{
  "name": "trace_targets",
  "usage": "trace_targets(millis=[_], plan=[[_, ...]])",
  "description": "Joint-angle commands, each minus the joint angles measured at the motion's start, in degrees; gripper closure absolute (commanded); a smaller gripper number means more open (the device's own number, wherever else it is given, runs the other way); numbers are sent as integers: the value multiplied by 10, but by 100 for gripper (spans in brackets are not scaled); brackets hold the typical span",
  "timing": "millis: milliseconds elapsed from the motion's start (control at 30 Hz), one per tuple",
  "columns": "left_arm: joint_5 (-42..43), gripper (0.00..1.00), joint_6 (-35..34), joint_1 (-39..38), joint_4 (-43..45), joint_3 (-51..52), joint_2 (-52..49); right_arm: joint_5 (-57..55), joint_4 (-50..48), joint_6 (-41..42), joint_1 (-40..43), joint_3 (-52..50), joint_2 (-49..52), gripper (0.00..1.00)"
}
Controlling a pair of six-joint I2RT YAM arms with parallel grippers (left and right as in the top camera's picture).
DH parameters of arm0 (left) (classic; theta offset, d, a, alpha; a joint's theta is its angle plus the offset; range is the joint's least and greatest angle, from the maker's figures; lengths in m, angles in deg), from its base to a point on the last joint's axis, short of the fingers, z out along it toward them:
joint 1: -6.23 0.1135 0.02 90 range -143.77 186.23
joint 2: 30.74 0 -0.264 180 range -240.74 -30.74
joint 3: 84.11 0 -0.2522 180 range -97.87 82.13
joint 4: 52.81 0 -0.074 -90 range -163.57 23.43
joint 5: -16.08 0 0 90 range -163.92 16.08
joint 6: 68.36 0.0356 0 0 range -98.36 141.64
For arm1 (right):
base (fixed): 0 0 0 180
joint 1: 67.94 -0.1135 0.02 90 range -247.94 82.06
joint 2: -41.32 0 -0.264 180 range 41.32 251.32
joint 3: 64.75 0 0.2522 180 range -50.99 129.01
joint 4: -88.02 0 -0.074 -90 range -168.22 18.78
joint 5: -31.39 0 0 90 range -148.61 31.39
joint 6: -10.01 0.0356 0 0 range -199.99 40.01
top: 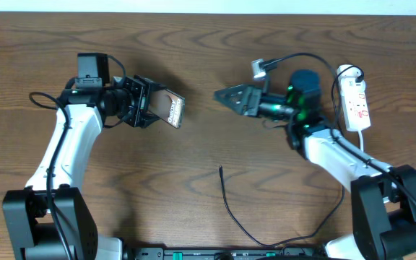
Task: Plug charger to phone and switch on socket
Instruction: 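Move the right gripper toward the phone held by the left gripper, then grasp the phone's edge with the right gripper beside the left gripper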
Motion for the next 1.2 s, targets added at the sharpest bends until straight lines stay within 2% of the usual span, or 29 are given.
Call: trace_targets(millis=[0,233,500,667,1167], plan=[[-55,93,-19,-12,-9,-5,12,-106,21,-10,-44,5,3,7],[-98,93,-36,-30,-22,-5,12,-268,93,-9,-126,5,3,7],[-98,93,-49,-37,-29,-5,12,-362,83,-7,-190,5,3,9],[-111,93,-77,-45,-53,-5,12,-379,79,-7,-210,5,3,10],[-117,93,-101,-85,-63,-5,12,-378,95,30,-227,5,3,26]])
